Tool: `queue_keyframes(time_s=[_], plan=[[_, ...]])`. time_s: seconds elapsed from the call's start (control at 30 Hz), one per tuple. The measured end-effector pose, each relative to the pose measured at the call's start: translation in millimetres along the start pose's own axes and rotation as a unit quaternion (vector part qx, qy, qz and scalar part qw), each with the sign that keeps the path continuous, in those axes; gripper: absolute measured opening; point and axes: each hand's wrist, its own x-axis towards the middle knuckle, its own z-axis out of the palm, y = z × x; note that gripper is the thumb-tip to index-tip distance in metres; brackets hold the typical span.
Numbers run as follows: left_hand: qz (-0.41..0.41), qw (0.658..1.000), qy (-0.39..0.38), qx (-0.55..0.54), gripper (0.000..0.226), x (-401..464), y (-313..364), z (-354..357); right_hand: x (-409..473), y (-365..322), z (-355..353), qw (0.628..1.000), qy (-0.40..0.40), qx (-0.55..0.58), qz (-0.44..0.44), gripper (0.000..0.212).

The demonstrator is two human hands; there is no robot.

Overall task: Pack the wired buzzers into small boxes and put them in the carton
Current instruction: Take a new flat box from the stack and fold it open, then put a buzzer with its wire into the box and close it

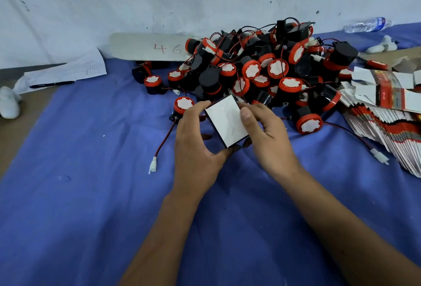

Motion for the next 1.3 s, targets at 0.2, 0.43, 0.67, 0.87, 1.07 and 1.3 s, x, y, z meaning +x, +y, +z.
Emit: queue_keyframes(time_s=[0.2, 0.43, 0.67, 0.87, 1.07, 1.3], plan=[[-0.052, 0.992, -0.075, -0.084, 0.079, 0.4, 1.5, -2.4, -0.8, 1.4, -3.6, 0.996, 0.019, -0.069, -0.057, 0.063], [-0.227, 0.946, -0.047, -0.228, 0.043, 6.8, -3.6, -15.9, 0.7, 6.1, -7.9, 0.945, -0.057, -0.224, -0.23, 0.057], [-0.189, 0.962, -0.106, -0.165, 0.091, 7.2, -17.4, -26.1, -2.8, 1.8, -12.1, 0.96, -0.021, -0.14, -0.242, 0.015], [-0.173, 0.972, -0.098, -0.123, 0.074, 6.1, -11.6, -22.4, 8.0, 15.1, -33.0, 0.912, 0.212, -0.351, -0.024, 0.016], [-0.168, 0.982, -0.032, -0.085, 0.044, 7.7, 0.2, -18.1, 16.7, 36.5, -58.0, 0.848, 0.13, -0.464, 0.221, 0.065], [-0.158, 0.985, -0.006, -0.066, 0.028, 7.6, -3.4, -14.3, 17.4, 37.5, -59.8, 0.943, 0.115, -0.294, 0.101, 0.057]])
